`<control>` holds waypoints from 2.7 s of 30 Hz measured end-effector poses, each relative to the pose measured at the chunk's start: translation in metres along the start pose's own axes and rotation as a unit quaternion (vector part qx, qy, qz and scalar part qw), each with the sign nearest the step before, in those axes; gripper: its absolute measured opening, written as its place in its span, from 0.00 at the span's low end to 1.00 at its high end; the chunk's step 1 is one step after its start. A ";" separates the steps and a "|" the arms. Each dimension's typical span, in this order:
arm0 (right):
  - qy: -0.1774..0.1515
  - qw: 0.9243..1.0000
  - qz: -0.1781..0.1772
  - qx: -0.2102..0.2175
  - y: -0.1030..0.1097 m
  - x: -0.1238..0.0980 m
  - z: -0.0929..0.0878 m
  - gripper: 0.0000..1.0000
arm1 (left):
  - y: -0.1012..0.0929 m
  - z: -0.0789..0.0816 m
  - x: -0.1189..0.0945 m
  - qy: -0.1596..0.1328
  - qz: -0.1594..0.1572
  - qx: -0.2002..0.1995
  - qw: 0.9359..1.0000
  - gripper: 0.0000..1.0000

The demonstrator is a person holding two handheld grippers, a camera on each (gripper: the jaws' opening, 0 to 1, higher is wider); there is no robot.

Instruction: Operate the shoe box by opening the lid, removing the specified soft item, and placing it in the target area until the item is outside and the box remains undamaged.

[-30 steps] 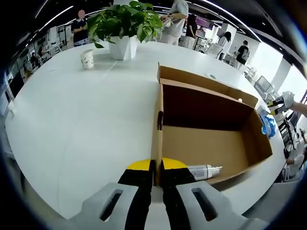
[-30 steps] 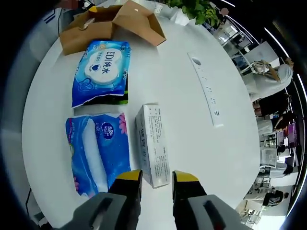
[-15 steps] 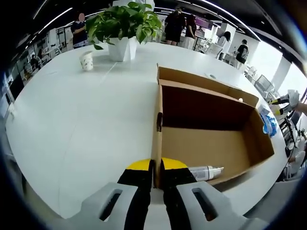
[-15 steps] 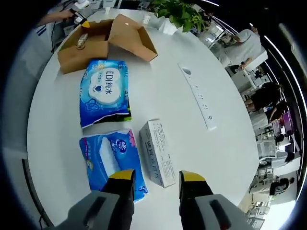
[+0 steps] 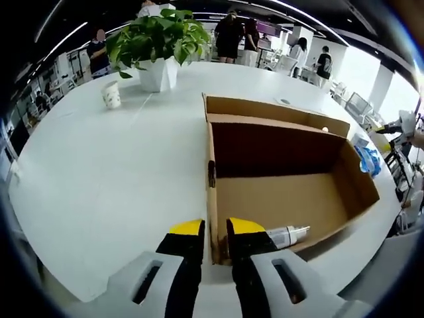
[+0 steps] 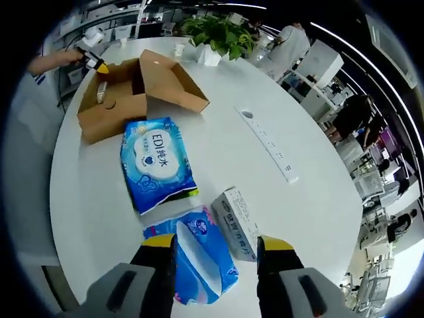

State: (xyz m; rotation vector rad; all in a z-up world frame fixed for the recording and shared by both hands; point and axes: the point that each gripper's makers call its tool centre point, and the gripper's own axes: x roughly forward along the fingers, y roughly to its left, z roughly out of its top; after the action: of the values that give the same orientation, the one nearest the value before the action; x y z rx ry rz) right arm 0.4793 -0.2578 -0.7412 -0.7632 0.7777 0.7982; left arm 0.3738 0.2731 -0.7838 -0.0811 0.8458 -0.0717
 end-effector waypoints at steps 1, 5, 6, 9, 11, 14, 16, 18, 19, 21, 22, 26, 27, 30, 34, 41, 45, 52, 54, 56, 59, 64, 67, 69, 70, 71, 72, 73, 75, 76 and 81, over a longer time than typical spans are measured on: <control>-0.004 1.000 0.001 0.003 0.004 -0.001 0.002 0.48 | 0.000 0.001 -0.001 -0.001 0.000 0.004 1.000 0.18; -0.017 1.000 0.000 0.017 0.017 -0.005 0.006 0.50 | 0.001 0.008 -0.005 -0.004 0.000 0.024 1.000 0.22; -0.018 1.000 0.000 0.021 0.020 -0.006 0.006 0.51 | 0.003 0.009 -0.004 -0.003 -0.001 0.030 1.000 0.23; -0.029 0.998 -0.001 0.047 0.028 -0.010 0.009 0.54 | 0.002 0.017 -0.008 -0.004 -0.002 0.055 0.998 0.29; -0.040 0.997 0.001 0.069 0.035 -0.012 0.012 0.56 | 0.000 0.018 -0.008 0.002 -0.006 0.075 0.997 0.32; -0.055 0.995 0.002 0.082 0.044 -0.017 0.016 0.59 | -0.004 0.020 -0.009 0.011 -0.015 0.092 0.996 0.33; -0.063 0.994 -0.003 0.084 0.047 -0.020 0.018 0.61 | -0.007 0.023 -0.010 0.011 -0.020 0.098 0.995 0.34; -0.071 0.993 -0.007 0.093 0.050 -0.023 0.019 0.63 | -0.009 0.026 -0.011 0.010 -0.026 0.105 0.994 0.36; -0.077 0.992 -0.009 0.099 0.052 -0.025 0.021 0.63 | -0.010 0.027 -0.011 0.012 -0.031 0.110 0.993 0.37; -0.087 0.990 -0.014 0.111 0.055 -0.028 0.023 0.65 | -0.014 0.029 -0.012 0.014 -0.041 0.126 0.991 0.38; -0.087 0.990 -0.014 0.112 0.057 -0.029 0.022 0.66 | -0.016 0.029 -0.012 0.016 -0.047 0.134 0.990 0.39; -0.102 0.985 -0.027 0.140 0.062 -0.036 0.026 0.70 | -0.028 0.031 -0.010 0.023 -0.079 0.172 0.982 0.45; -0.115 0.980 -0.028 0.162 0.065 -0.039 0.031 0.71 | -0.031 0.033 -0.009 0.021 -0.085 0.183 0.979 0.47; -0.129 0.974 -0.025 0.187 0.072 -0.047 0.038 0.75 | -0.036 0.035 -0.008 0.028 -0.102 0.194 0.975 0.49; -0.150 0.969 -0.036 0.195 0.077 -0.059 0.047 0.78 | -0.046 0.039 -0.007 0.035 -0.134 0.208 0.968 0.51; -0.148 0.967 -0.047 0.201 0.097 -0.069 0.046 0.81 | -0.057 0.038 -0.004 0.069 -0.178 0.267 0.945 0.55; -0.150 0.967 -0.037 0.201 0.113 -0.075 0.046 0.84 | -0.058 0.040 0.000 0.088 -0.192 0.294 0.932 0.56; -0.158 0.964 -0.042 0.211 0.138 -0.083 0.048 0.90 | -0.067 0.035 0.004 0.121 -0.222 0.347 0.903 0.61; -0.155 0.965 -0.043 0.208 0.146 -0.083 0.046 0.91 | -0.070 0.035 0.006 0.124 -0.233 0.355 0.897 0.60; -0.154 0.965 -0.043 0.207 0.151 -0.085 0.045 0.92 | -0.071 0.034 0.010 0.139 -0.253 0.356 0.889 0.60; -0.160 0.964 -0.042 0.210 0.160 -0.089 0.043 0.94 | -0.072 0.031 0.014 0.156 -0.269 0.374 0.874 0.58; -0.161 0.962 -0.042 0.217 0.170 -0.097 0.036 0.99 | -0.077 0.025 0.014 0.186 -0.298 0.386 0.853 0.60; -0.160 0.961 -0.046 0.220 0.174 -0.102 0.032 0.99 | -0.074 0.020 0.019 0.207 -0.300 0.411 0.836 0.60; -0.163 0.960 -0.047 0.223 0.177 -0.105 0.031 0.99 | -0.075 0.018 0.020 0.215 -0.304 0.420 0.827 0.60; -0.164 0.959 -0.049 0.227 0.179 -0.107 0.030 0.99 | -0.076 0.016 0.022 0.221 -0.306 0.426 0.822 0.59; -0.165 0.958 -0.050 0.229 0.180 -0.108 0.030 0.99 | -0.077 0.015 0.022 0.224 -0.307 0.431 0.819 0.59; -0.169 0.956 -0.052 0.234 0.182 -0.109 0.030 0.99 | -0.077 0.014 0.022 0.228 -0.307 0.435 0.815 0.60; -0.173 0.955 -0.053 0.237 0.184 -0.111 0.031 0.99 | -0.077 0.013 0.023 0.232 -0.307 0.442 0.811 0.60; -0.177 0.953 -0.055 0.240 0.190 -0.113 0.033 0.99 | -0.077 0.010 0.025 0.244 -0.302 0.461 0.798 0.62; -0.178 0.953 -0.057 0.239 0.192 -0.113 0.034 0.99 | -0.073 0.008 0.027 0.251 -0.297 0.480 0.786 0.63; -0.185 0.949 -0.055 0.251 0.202 -0.114 0.035 0.99 | -0.076 -0.005 0.028 0.276 -0.299 0.512 0.756 0.64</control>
State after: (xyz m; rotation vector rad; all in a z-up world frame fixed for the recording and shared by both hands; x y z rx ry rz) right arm 0.2689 -0.1694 -0.6877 -0.1869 0.5562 0.5816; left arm 0.3868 0.1950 -0.8004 0.7535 1.2412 -1.2124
